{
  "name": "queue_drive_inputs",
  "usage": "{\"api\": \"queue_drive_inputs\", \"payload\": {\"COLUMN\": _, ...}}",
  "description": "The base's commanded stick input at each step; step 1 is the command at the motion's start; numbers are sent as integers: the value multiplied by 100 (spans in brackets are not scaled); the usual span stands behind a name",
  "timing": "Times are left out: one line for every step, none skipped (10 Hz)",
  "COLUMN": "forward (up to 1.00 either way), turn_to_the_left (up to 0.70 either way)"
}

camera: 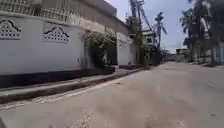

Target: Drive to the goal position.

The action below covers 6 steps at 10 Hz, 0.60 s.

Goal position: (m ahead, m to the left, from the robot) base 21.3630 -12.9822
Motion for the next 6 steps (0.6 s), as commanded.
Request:
{"api": "queue_drive_inputs", "payload": {"forward": 70, "turn_to_the_left": -35}}
{"api": "queue_drive_inputs", "payload": {"forward": 70, "turn_to_the_left": -35}}
{"api": "queue_drive_inputs", "payload": {"forward": 70, "turn_to_the_left": -35}}
{"api": "queue_drive_inputs", "payload": {"forward": 70, "turn_to_the_left": -35}}
{"api": "queue_drive_inputs", "payload": {"forward": 70, "turn_to_the_left": -35}}
{"api": "queue_drive_inputs", "payload": {"forward": 70, "turn_to_the_left": -35}}
